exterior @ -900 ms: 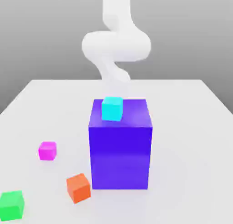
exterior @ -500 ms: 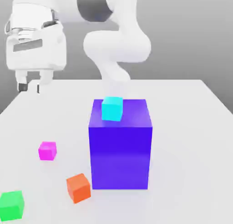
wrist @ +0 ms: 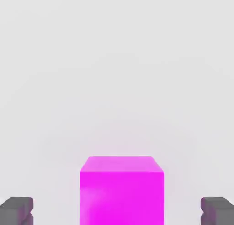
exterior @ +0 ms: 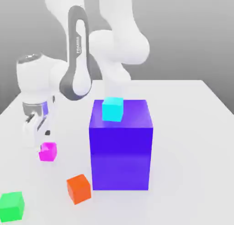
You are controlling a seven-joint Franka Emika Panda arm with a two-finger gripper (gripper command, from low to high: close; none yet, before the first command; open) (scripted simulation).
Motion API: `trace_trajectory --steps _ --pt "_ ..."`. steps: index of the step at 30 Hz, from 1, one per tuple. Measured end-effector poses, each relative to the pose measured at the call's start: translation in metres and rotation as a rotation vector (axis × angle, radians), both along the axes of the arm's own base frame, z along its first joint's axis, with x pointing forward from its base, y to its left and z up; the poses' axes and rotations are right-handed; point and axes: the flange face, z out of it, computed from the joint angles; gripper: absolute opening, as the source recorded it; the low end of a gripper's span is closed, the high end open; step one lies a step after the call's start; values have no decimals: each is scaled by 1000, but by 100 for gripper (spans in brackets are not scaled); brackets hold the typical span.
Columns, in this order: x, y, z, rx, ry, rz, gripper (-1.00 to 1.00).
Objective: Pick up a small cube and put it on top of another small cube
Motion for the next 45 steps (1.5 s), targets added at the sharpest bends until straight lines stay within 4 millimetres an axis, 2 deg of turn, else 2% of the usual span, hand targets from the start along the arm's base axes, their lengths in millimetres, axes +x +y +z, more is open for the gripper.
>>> trace_trajectory --steps 7,8,15,23,32,37,45 --pt "-2 6 -32 13 0 -4 0" --pt "-2 7 -35 15 -1 -5 -100" --pt "-2 7 -35 14 -2 -5 -100" --pt "0 0 -2 -1 -1 0 -100" --pt "1 5 31 11 -1 -3 -100" --pt "51 -19 46 -19 20 26 -100" --pt "155 -35 68 -23 24 86 -100"
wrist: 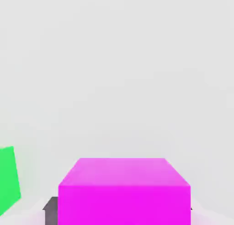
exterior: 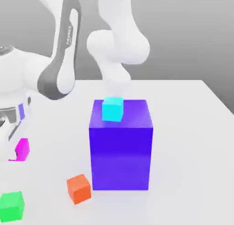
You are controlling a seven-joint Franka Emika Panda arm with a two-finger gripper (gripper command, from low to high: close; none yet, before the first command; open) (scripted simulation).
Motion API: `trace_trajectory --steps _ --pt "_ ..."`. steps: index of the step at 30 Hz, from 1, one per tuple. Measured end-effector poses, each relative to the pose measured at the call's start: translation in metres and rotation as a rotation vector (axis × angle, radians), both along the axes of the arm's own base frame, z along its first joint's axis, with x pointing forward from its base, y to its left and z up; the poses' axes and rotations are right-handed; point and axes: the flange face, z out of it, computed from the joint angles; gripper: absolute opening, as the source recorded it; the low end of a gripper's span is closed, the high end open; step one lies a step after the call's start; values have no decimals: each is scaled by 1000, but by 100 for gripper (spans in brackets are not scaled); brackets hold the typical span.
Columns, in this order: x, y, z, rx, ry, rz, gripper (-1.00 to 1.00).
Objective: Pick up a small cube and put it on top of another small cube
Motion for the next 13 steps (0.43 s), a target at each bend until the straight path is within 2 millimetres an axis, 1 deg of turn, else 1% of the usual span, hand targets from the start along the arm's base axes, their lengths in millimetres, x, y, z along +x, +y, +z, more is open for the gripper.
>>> trace_trajectory --steps 4,5,7,9,10,13 --pt "54 5 11 27 -15 29 -100" --pt "64 6 9 34 -19 34 -100" --pt "73 7 -11 40 -23 39 -100" --pt "75 8 -40 41 -23 40 -100" --pt "75 8 -47 42 -23 40 100" --pt "75 8 -47 42 -23 40 100"
